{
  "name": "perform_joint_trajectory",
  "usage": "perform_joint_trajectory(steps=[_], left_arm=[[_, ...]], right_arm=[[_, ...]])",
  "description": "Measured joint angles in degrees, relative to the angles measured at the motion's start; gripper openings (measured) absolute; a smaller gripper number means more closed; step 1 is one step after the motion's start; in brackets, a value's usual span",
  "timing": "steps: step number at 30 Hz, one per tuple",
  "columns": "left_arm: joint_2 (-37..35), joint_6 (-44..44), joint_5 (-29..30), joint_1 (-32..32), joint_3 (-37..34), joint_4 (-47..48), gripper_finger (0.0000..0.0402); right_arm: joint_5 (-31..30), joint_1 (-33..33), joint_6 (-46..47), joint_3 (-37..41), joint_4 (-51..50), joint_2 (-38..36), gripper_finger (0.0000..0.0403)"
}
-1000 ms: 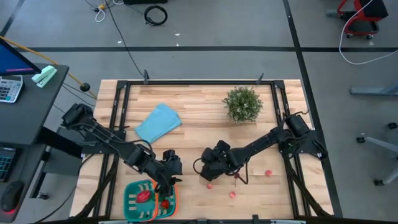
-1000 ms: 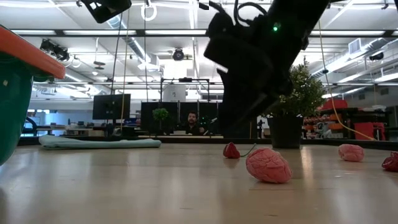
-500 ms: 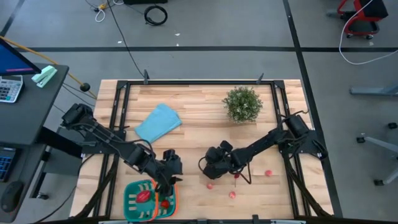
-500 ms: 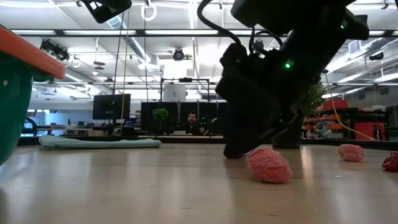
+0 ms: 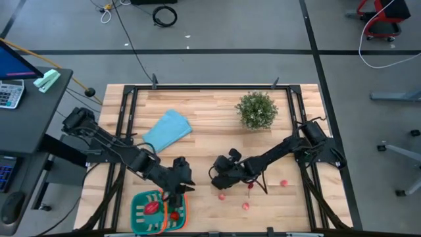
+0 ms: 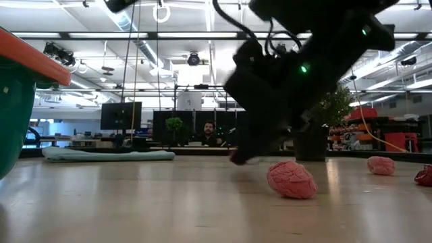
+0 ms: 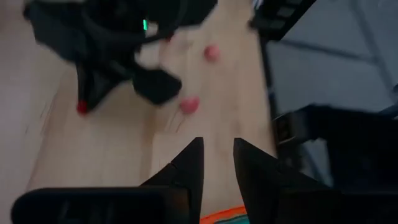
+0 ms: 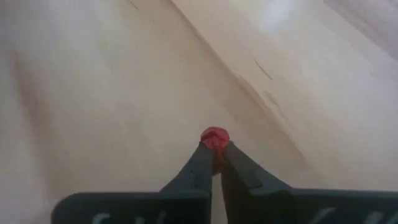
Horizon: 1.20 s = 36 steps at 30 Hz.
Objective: Pick and placing Produce into tupperware
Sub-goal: Put the red cherry into the blue basket
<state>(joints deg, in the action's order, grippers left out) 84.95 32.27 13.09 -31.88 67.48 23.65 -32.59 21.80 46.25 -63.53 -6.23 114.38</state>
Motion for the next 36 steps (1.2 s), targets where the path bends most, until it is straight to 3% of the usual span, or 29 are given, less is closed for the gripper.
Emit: perform_joint_trajectory(steps=[4, 11, 15, 21, 25, 30, 36], left_arm=[[-5.94, 0.00, 0.29, 0.00, 0.00, -0.25, 0.0073], [-17.82, -3.24, 2.71, 0.02, 0.02, -0.52, 0.0040], [-22.04, -7.92, 4.58, 0.07, 0.04, -0.59, 0.0025], [-23.13, -12.24, 4.82, 0.07, 0.04, -0.44, 0.0013], [-22.82, -12.30, 4.79, -0.20, 0.04, -0.35, 0.0012], [-22.76, -13.46, 4.75, -0.22, 0.04, -0.24, 0.0018], [-22.73, -13.49, 4.75, -0.22, 0.04, -0.08, 0.0011]], right_arm=[[1.91, 0.79, -3.99, -4.86, 6.18, 0.01, 0.0028], [8.17, 4.78, -22.66, -14.68, 29.45, 0.14, 0.0013], [8.08, 6.65, -28.06, -21.62, 32.60, 3.10, 0.0026], [13.88, 7.16, -30.15, -34.75, 31.39, 15.34, 0.0045], [15.27, 6.33, -29.00, -42.77, 22.40, 20.99, 0.0043], [17.85, 4.69, -24.80, -49.26, 3.03, 23.02, 0.0055], [18.23, 3.27, -23.53, -50.00, 0.13, 21.74, 0.0108]])
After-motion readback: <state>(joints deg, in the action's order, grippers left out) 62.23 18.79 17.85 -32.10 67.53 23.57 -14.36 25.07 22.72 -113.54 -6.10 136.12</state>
